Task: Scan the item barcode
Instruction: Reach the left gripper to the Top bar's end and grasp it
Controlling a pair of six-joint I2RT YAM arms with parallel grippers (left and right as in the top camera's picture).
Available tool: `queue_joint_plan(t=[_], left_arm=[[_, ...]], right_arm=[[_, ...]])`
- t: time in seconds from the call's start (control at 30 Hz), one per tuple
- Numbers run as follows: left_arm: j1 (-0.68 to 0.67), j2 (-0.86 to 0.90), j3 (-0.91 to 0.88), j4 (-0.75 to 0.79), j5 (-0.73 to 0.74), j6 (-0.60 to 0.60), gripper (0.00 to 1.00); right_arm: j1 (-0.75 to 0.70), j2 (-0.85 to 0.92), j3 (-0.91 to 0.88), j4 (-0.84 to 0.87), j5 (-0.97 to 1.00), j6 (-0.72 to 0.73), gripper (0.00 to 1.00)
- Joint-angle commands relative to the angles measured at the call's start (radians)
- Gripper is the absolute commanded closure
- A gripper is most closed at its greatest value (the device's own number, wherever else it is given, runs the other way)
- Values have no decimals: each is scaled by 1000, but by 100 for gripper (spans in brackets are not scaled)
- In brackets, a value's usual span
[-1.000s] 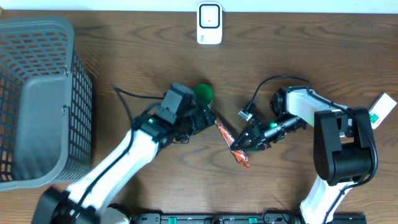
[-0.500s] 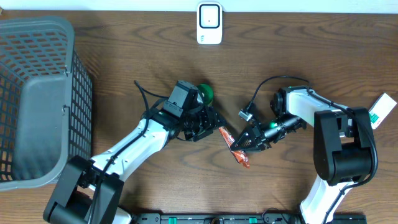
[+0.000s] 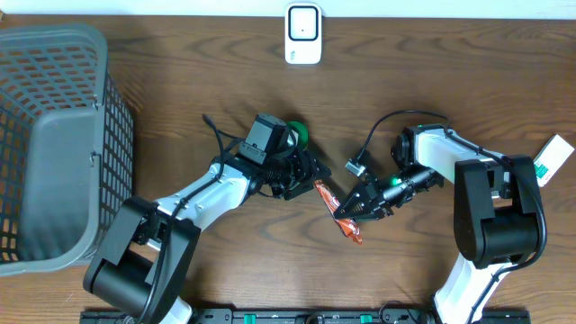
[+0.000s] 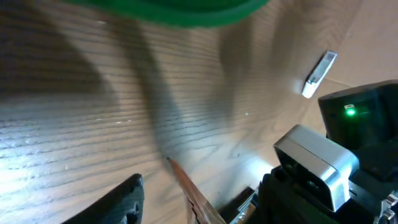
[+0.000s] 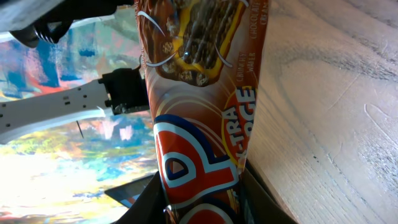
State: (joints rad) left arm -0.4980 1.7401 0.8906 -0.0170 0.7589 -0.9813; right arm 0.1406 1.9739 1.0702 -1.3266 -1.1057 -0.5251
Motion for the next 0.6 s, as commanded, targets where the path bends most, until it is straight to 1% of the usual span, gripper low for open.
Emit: queue_joint_plan(t=[0.0, 0.1, 0.17, 0.27, 0.47, 0.57], left_arm=[[3, 14, -9, 13, 46, -27, 49], [3, 14, -9, 30, 66, -39, 59], [3, 14, -9, 30, 65, -54, 68], [3, 14, -9, 30, 69, -53, 73], [3, 14, -9, 29, 91, -53, 87], [3, 14, -9, 29, 91, -53, 90]], right_arm=[[-2, 8, 0, -2, -20, 4, 88], [-2, 8, 0, -2, -20, 4, 88], [-2, 8, 0, -2, -20, 4, 88], [-2, 8, 0, -2, -20, 4, 88], [-2, 8, 0, -2, -20, 4, 87], [-2, 8, 0, -2, -20, 4, 87]])
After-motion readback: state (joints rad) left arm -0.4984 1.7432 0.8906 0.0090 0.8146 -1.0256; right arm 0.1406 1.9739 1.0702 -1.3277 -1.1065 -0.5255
